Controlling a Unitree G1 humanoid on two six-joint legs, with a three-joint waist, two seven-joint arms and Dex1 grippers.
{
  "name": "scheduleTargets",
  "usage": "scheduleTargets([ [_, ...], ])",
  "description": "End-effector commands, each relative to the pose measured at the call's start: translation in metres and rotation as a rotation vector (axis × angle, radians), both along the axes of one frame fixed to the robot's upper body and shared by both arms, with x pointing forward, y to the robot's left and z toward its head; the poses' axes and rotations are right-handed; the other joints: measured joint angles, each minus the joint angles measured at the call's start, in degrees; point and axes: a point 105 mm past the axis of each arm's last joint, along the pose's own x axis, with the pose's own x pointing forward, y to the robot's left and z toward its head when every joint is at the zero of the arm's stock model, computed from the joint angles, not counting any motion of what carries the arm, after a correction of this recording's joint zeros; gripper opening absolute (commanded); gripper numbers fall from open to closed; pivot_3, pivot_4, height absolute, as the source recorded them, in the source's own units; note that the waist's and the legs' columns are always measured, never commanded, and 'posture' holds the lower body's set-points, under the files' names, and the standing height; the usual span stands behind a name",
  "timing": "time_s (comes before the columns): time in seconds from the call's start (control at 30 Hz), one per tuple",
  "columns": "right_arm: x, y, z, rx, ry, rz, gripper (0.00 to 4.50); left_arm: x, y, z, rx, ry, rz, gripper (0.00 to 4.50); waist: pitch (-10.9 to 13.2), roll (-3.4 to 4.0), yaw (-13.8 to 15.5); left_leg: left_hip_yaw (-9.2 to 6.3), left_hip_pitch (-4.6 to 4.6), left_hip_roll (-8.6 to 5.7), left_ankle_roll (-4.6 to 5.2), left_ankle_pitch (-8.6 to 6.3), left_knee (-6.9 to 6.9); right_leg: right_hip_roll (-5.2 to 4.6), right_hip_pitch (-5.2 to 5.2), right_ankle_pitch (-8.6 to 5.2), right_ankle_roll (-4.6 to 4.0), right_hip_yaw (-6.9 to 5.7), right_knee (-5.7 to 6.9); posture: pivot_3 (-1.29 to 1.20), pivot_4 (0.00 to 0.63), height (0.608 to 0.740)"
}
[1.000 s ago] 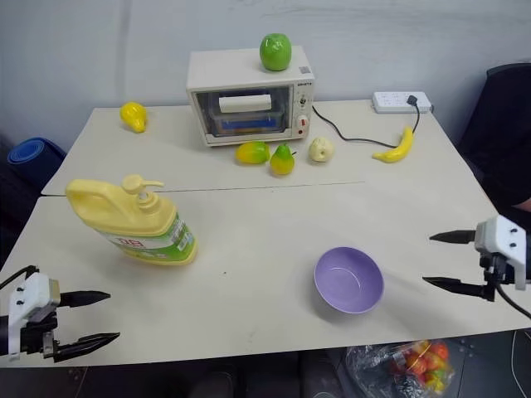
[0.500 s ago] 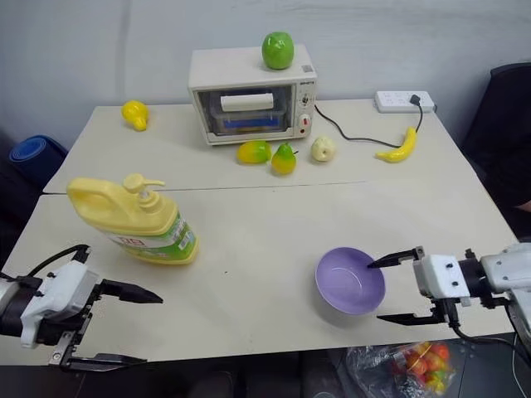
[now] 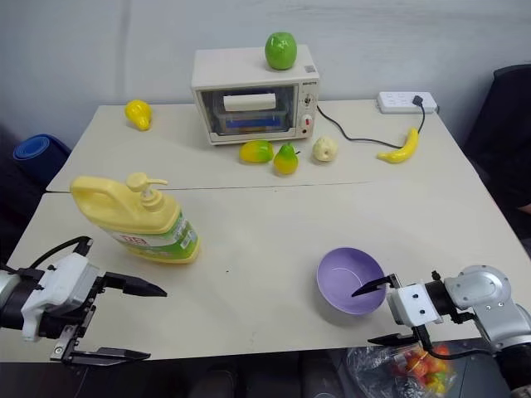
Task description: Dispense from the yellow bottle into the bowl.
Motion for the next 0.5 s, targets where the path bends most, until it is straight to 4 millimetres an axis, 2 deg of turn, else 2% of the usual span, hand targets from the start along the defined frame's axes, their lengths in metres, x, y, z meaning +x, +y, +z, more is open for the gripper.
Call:
scheduleTargets([
  [0.03, 0.002, 0.002, 0.001, 0.007, -0.023, 0.011, 3.55, 0.0, -0.004, 0.006, -0.012, -0.034, -0.016, 4.5, 0.0, 0.0, 0.0, -0.01, 0.0, 0.0, 0.0, 0.0, 0.0, 0.0, 0.0, 0.0, 0.01, 0.0, 0.02, 0.0, 0.15, 0.74],
  [0.27, 0.004, 0.0, -0.003, 0.01, 0.001, -0.014, 1.13, 0.003, -0.007, 0.009, -0.023, -0.058, -0.017, 4.5, 0.0, 0.0, 0.0, -0.02, 0.0, 0.0, -0.01, 0.01, 0.03, 0.0, 0.0, 0.01, 0.02, 0.0, 0.04, 0.0, 0.15, 0.74],
  [0.5, 0.007, 0.007, -0.011, 0.029, 0.05, -0.041, 1.13, 0.006, -0.01, 0.012, -0.03, -0.072, -0.023, 4.5, 0.0, 0.0, -0.1, -0.03, 0.02, 0.0, -0.01, 0.01, 0.02, 0.0, 0.0, 0.03, 0.05, 0.0, 0.09, 0.0, 0.15, 0.74],
])
